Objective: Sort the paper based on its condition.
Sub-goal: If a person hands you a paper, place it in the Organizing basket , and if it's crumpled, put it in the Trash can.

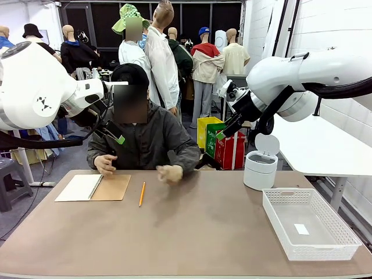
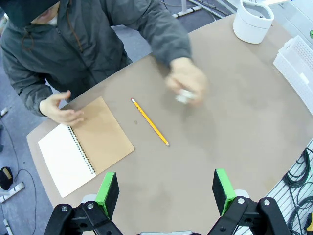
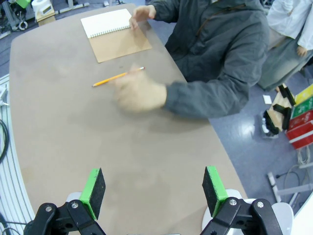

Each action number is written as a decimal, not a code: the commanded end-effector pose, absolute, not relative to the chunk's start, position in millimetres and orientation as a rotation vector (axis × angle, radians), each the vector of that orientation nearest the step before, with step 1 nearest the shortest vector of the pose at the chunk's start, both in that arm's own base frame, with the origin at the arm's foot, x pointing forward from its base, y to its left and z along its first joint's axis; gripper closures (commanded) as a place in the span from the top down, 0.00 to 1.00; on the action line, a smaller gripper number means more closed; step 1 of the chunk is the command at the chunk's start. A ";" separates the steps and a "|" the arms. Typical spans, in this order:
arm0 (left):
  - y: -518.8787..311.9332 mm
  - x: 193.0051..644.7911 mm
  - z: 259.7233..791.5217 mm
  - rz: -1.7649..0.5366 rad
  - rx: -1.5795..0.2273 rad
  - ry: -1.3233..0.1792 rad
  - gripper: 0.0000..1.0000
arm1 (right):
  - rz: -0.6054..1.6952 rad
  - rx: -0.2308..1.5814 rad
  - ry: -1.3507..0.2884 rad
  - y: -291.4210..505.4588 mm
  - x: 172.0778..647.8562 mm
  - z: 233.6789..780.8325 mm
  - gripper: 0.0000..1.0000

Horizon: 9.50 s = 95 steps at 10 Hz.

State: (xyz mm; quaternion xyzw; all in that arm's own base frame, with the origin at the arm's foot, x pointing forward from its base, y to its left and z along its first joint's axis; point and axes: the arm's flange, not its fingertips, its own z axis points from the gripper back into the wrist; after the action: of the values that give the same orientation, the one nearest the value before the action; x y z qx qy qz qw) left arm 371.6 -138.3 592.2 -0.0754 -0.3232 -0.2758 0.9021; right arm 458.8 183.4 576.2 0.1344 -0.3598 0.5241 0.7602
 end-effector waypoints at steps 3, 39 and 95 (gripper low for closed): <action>-137.3 372.1 593.7 -0.569 -0.158 -0.671 1.00 | 1.133 0.294 -0.782 183.4 458.4 577.1 1.00; -137.3 372.1 593.7 -0.569 -0.158 -0.671 1.00 | 1.398 0.119 -0.307 348.9 461.8 420.8 1.00; -137.3 372.1 593.7 -0.569 -0.158 -0.671 1.00 | 1.051 -0.344 -0.258 254.8 568.5 501.5 0.15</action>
State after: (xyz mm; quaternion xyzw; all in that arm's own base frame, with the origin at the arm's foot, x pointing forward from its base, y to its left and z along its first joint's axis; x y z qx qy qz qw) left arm 371.6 -138.3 592.5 -0.0753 -0.3235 -0.2758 0.9020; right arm 554.6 263.6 506.3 -0.1333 -0.1188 0.5302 0.8289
